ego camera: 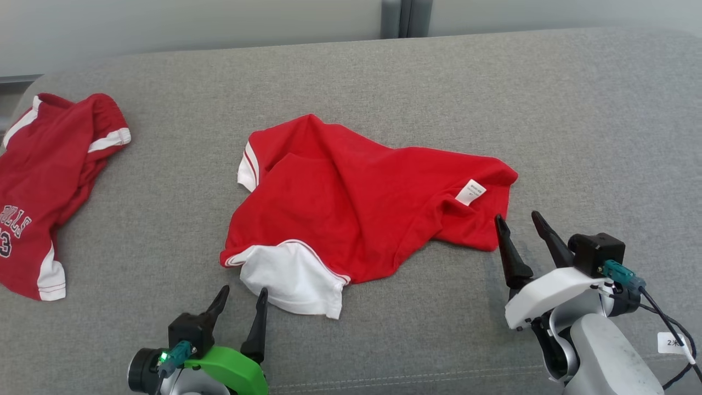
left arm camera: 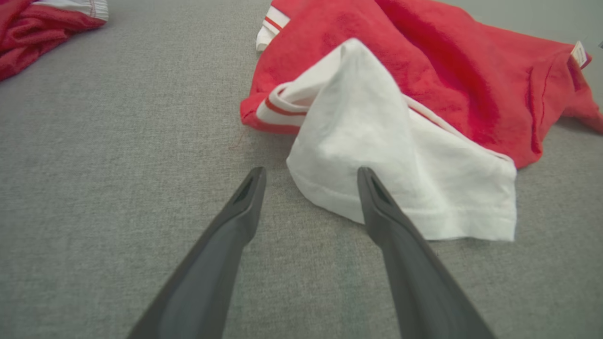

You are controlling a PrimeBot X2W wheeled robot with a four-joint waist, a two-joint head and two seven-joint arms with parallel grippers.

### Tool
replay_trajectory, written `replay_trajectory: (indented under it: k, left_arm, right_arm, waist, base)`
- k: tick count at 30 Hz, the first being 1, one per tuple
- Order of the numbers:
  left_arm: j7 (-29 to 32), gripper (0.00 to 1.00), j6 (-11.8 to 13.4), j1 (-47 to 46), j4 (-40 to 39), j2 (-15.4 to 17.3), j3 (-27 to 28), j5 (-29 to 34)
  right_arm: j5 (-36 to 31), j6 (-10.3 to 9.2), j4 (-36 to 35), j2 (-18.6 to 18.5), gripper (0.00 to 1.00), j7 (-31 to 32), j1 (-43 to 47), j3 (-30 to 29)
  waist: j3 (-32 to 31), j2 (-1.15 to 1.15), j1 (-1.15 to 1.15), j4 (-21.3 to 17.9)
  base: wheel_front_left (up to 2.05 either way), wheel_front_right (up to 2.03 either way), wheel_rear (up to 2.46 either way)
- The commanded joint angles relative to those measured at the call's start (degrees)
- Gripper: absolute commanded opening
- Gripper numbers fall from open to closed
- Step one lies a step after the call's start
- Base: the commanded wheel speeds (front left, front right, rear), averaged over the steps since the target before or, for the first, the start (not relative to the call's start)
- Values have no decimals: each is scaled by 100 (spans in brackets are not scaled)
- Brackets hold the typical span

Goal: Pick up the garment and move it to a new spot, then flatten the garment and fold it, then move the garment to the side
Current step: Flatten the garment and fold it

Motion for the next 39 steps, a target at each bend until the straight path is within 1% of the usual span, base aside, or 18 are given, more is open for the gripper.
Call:
replay_trajectory:
  k: [1,10,19,20,21,22,28,32,37,39]
  left_arm:
    - [2,100,-17,-153,104,64,-7,-51]
    - [2,100,-19,-489,590,175,-129,-174]
    - [2,100,-19,-596,697,184,-250,-265]
    - [2,68,-19,-585,765,181,-285,-294]
    - [1,33,-19,-603,791,186,-313,-314]
    - [2,0,-18,-623,805,198,-333,-347]
    - [2,0,-17,-587,746,230,-417,-446]
    - [2,0,-17,-371,385,214,-208,-442]
    - [2,0,-17,-126,-56,234,21,-288]
    - [2,0,-17,-33,-177,213,20,-266]
  right_arm:
    - [-14,0,-28,-39,100,-2,-27,10]
    - [-28,0,-82,-64,100,34,-55,4]
    - [-34,0,-93,-67,100,44,-55,-18]
    - [-37,0,-89,-64,100,45,-48,-24]
    - [-40,0,-85,-58,100,42,-40,-28]
    - [-42,0,-82,-51,100,40,-32,-31]
    - [-71,0,-80,-21,100,29,27,-65]
    - [-62,0,-75,-12,100,13,93,-97]
    - [-19,0,-45,13,100,-9,124,-92]
    - [4,0,-24,15,100,-19,126,-88]
  waist:
    - [34,0,0,-88]
    - [116,0,0,-250]
    - [127,0,0,-279]
    - [119,0,0,-277]
    - [112,0,0,-273]
    - [104,0,0,-265]
    - [49,0,0,-162]
    - [-11,0,0,-57]
    - [-87,0,0,150]
    - [-108,0,0,242]
  base:
    - [0,0,0]
    - [0,0,0]
    - [0,0,0]
    - [0,0,0]
    - [0,0,0]
    - [0,0,0]
    - [0,0,0]
    - [0,0,0]
    - [0,0,0]
    - [0,0,0]
